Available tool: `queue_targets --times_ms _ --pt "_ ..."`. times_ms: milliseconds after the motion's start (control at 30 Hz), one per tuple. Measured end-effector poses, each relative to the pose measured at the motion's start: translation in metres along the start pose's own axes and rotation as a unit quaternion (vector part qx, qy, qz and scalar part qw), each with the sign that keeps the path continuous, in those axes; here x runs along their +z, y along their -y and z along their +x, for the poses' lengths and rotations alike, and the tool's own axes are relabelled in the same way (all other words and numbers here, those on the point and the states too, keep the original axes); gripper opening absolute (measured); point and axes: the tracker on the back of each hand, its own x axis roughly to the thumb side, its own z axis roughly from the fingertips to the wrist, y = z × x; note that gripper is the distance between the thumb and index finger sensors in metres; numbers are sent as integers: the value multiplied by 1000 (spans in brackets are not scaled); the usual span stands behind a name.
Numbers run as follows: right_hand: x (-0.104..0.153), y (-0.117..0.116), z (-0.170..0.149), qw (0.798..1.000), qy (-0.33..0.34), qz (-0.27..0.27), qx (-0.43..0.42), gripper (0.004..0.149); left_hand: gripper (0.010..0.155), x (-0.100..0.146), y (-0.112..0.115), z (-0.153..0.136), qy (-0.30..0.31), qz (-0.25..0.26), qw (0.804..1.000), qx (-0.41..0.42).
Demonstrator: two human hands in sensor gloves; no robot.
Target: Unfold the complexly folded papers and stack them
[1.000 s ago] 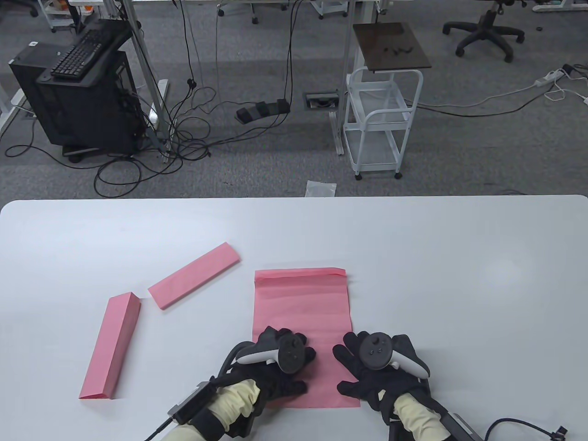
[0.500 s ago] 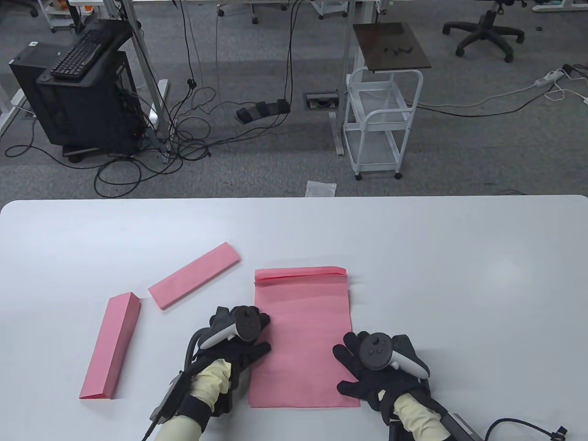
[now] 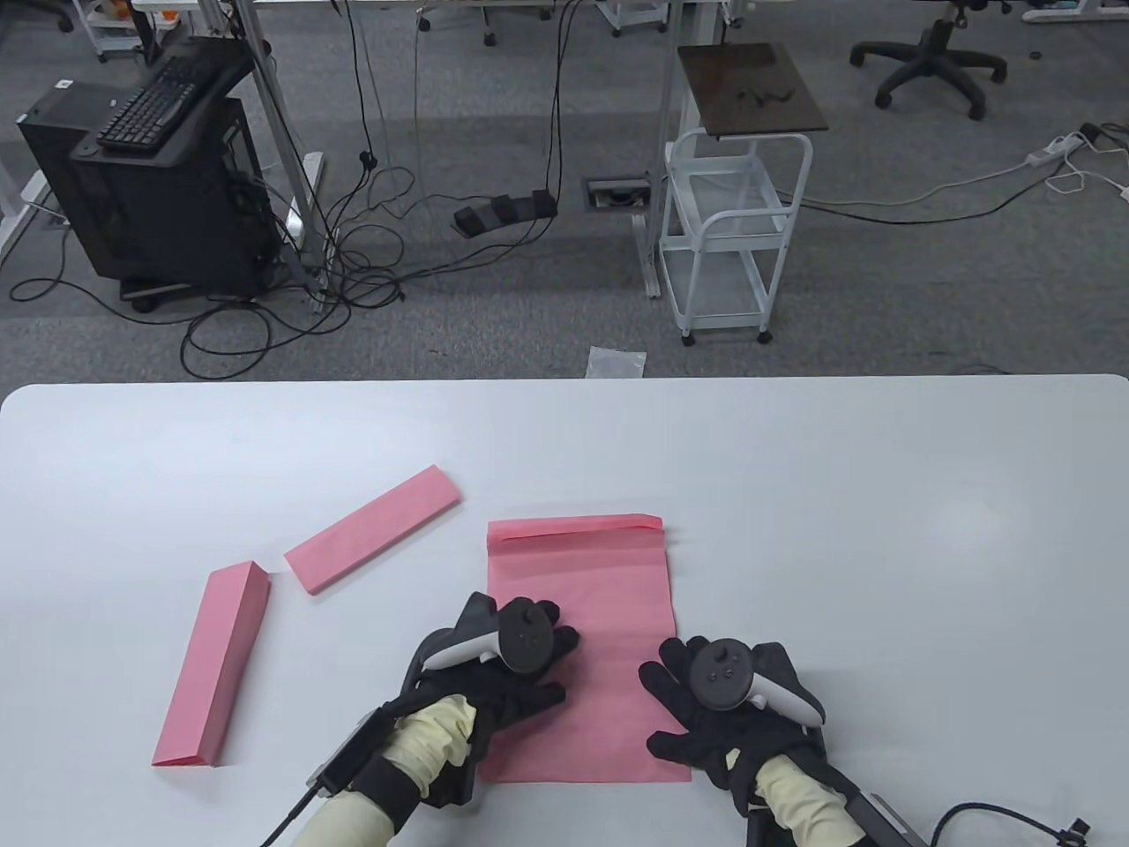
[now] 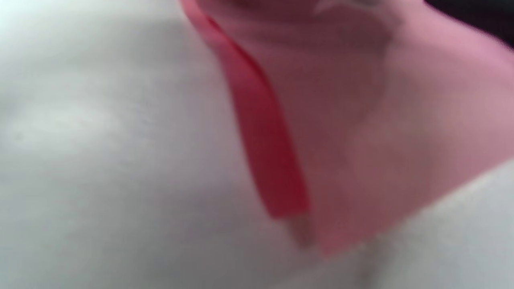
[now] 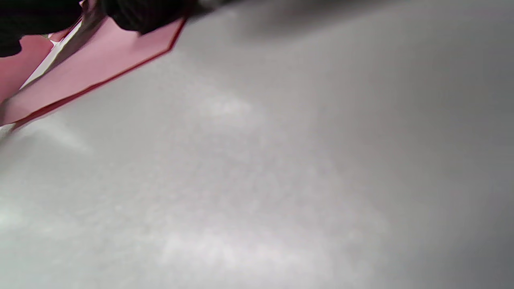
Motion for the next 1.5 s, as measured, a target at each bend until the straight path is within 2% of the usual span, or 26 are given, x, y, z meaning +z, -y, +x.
queue_targets --times_ms 100,200,533,700,933,1033,1100,1200,1267,1367,1500 --pt "0 0 0 1000 0 0 0 72 66 -14 -3 2 -27 5 999 -22" --pt "0 0 0 1000 0 0 0 72 65 -29 -13 -3 -47 30 998 20" --pt "0 0 0 1000 0 0 0 72 66 -74 -66 -47 -129 63 986 88" --pt "0 0 0 1000 0 0 0 72 66 -80 -76 -59 -143 75 982 99" --pt "1 1 2 1000 2 -9 1 71 66 -79 -79 -57 -134 87 982 97" --pt "3 3 6 999 11 -35 7 67 66 -75 -79 -57 -134 93 980 117" --pt "6 5 11 999 20 -48 10 65 66 -67 -83 -58 -127 119 977 121" --pt "14 13 18 996 35 -80 4 64 67 -49 -94 -63 -119 164 972 118" --pt "22 20 22 994 41 -99 -5 64 67 -34 -102 -70 -124 176 969 121" --pt "35 29 28 990 50 -126 -25 65 68 -7 -111 -88 -145 201 961 122" --pt "52 30 33 986 58 -151 -40 65 69 24 -114 -117 -195 210 952 106"
